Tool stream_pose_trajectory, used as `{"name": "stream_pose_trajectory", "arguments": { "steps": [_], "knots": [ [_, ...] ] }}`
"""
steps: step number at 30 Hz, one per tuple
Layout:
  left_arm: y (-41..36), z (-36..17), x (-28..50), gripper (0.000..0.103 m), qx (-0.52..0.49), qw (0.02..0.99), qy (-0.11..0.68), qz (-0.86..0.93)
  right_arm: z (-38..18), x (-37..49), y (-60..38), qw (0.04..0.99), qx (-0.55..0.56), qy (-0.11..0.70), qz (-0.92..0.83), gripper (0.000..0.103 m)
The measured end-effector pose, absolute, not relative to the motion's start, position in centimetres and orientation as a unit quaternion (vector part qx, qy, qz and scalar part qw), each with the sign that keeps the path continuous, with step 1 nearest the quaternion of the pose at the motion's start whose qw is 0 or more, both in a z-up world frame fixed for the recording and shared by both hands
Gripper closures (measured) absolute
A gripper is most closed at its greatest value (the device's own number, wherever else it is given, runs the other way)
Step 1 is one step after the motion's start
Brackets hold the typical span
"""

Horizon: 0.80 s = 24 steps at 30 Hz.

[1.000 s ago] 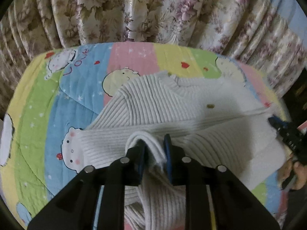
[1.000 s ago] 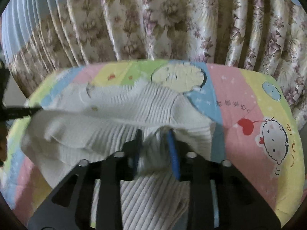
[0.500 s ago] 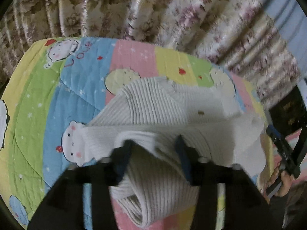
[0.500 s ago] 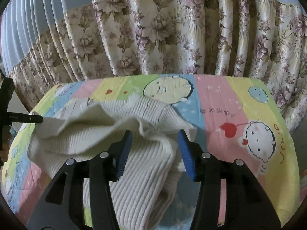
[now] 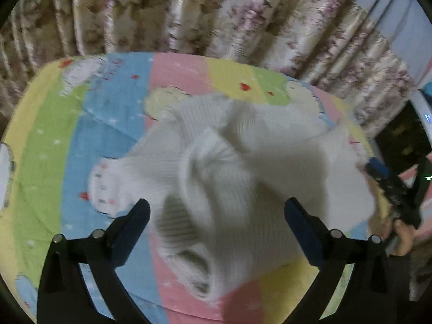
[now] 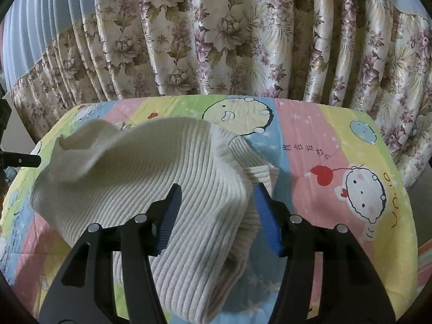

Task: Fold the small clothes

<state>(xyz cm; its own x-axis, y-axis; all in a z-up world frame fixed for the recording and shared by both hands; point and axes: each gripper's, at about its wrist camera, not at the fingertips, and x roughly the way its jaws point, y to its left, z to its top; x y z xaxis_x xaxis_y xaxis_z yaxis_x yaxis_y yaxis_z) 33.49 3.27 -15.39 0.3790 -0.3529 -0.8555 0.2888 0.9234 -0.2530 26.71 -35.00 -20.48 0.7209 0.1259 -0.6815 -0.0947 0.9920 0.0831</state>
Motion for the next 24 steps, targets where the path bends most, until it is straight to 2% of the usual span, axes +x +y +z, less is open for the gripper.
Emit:
{"name": "stream_pose_trajectory", "arguments": {
  "steps": [9,14,15,16,17,18,19,21,22,24],
  "knots": [
    [1.7,-16.2,35.2,0.003,0.04,0.848,0.509,-0.139,-21.1,27.3,-35.0,0.925,0.021,0.377,0.048,0.043],
    [0.2,-17.8,36.6,0.005,0.054,0.842,0.518,-0.139,-22.1,29.2,-36.8,0.91,0.079,0.403,0.051,0.046],
    [0.0,-17.9,36.8,0.015,0.057,0.843,0.516,-0.138,-22.3,29.5,-36.9,0.907,0.082,0.409,0.052,0.052],
    [-0.3,-18.0,37.1,0.031,0.057,0.842,0.517,-0.143,-22.5,29.9,-36.9,0.904,0.085,0.415,0.055,0.055],
    [-0.5,-18.1,37.3,0.039,0.054,0.84,0.519,-0.148,-22.6,30.1,-36.8,0.902,0.084,0.419,0.057,0.063],
    [-0.6,-18.4,37.6,0.058,0.05,0.836,0.524,-0.153,-22.7,30.3,-36.6,0.901,0.08,0.423,0.057,0.072],
    [-0.7,-18.6,37.8,0.075,0.048,0.834,0.528,-0.156,-22.8,30.4,-36.4,0.901,0.074,0.425,0.054,0.076],
    [-0.6,-19.0,38.1,0.079,0.044,0.831,0.532,-0.156,-23.0,30.8,-35.9,0.898,0.062,0.432,0.054,0.093],
    [-0.3,-19.0,38.2,0.086,0.037,0.832,0.53,-0.157,-22.9,30.7,-35.7,0.901,0.055,0.427,0.053,0.095],
    [0.1,-18.8,38.1,0.091,0.03,0.837,0.525,-0.155,-22.3,30.7,-34.8,0.909,0.028,0.413,0.057,0.096]
  ]
}}
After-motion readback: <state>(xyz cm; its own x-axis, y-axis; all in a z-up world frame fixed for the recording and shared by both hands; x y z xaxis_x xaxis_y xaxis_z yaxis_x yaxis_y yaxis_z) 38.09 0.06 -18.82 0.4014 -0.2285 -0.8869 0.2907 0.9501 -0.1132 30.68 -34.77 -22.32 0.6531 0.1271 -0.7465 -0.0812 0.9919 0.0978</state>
